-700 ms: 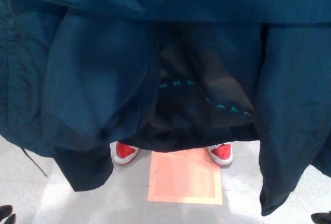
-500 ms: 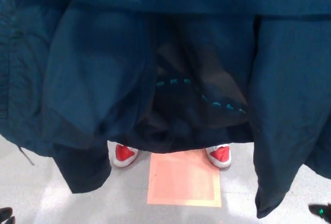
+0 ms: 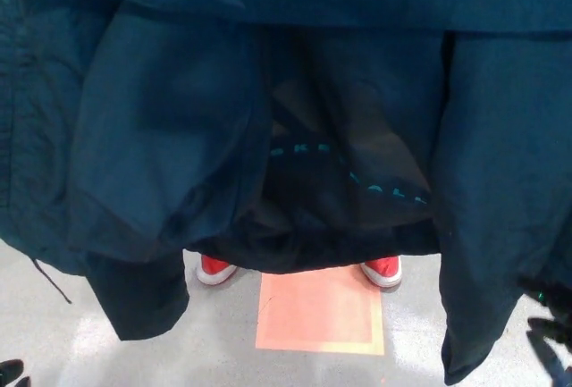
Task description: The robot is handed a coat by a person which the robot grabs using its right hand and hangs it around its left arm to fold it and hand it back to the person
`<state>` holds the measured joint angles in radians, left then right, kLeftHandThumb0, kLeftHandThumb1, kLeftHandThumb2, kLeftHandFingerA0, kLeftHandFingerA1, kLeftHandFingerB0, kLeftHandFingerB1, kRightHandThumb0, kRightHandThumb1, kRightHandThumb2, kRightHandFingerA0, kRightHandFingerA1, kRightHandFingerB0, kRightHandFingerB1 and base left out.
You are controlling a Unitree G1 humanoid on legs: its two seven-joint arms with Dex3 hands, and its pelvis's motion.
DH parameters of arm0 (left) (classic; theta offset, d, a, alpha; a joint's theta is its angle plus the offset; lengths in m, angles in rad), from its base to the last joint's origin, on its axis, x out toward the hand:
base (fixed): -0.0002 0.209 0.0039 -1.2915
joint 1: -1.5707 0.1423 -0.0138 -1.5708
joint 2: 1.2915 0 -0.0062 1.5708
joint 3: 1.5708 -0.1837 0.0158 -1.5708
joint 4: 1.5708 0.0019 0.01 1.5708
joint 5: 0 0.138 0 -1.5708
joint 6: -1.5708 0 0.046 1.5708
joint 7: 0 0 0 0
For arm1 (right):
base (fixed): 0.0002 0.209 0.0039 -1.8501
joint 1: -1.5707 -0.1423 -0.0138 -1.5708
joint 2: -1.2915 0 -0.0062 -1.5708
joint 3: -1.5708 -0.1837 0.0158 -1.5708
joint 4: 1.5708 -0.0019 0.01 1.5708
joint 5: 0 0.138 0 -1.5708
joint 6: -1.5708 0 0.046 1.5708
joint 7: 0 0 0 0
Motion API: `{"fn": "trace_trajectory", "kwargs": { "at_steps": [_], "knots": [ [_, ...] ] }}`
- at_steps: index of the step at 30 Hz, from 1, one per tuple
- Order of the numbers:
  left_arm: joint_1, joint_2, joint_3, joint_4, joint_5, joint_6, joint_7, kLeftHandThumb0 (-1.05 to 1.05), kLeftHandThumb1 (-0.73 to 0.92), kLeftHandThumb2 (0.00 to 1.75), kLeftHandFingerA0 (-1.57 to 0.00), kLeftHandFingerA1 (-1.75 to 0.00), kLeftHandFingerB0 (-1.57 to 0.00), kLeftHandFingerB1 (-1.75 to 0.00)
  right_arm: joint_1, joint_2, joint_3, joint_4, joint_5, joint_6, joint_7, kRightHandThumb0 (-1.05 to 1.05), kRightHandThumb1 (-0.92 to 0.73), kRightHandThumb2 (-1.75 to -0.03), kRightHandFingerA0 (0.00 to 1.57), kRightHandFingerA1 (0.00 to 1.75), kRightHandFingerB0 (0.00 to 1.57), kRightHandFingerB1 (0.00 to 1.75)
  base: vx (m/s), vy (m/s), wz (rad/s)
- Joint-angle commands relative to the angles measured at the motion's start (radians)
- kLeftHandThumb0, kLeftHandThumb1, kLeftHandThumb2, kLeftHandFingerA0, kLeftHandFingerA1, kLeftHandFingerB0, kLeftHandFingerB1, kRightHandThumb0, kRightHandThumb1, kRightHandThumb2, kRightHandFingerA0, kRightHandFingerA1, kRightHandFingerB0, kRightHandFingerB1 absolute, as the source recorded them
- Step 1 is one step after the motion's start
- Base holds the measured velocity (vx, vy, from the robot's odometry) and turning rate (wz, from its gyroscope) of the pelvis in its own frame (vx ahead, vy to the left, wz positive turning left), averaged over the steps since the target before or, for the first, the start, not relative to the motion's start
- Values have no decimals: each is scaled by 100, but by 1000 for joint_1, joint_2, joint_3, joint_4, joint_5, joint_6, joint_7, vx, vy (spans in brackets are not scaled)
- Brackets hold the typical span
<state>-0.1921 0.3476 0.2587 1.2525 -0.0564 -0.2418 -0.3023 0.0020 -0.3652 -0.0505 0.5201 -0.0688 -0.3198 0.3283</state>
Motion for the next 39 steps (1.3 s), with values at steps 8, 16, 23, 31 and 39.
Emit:
{"fn": "trace_trajectory", "kwargs": {
  "at_steps": [8,16,23,31,39],
  "knots": [
    [-10,7,47,2,-59,-32,-52,-59,84,65,-21,-34,-17,-31,85,-414,-434,-1085,1322,380,627,-105,-92,-79,36,54,23,39,0,0,0],
    [-53,21,44,5,-54,5,-41,-62,85,65,-22,-35,-17,-31,-202,-568,-522,-968,1346,522,479,-94,-86,-67,32,34,18,28,0,0,0],
    [-27,30,37,-2,-48,-23,-64,-63,86,66,-21,-34,-17,-32,-524,-598,-439,-918,1111,451,263,-95,-84,-66,36,39,27,29,0,0,0],
    [-49,32,35,-3,-48,-8,-71,-60,87,66,-21,-33,-19,-31,-899,-715,-239,-843,823,584,322,-43,-36,-101,4,56,2,54,0,0,0],
    [-68,26,52,-9,-69,33,-78,-59,87,66,-24,-34,-18,-32,-1223,-645,-25,-720,550,559,490,-82,-62,-89,8,60,6,51,0,0,0]
  ]
}}
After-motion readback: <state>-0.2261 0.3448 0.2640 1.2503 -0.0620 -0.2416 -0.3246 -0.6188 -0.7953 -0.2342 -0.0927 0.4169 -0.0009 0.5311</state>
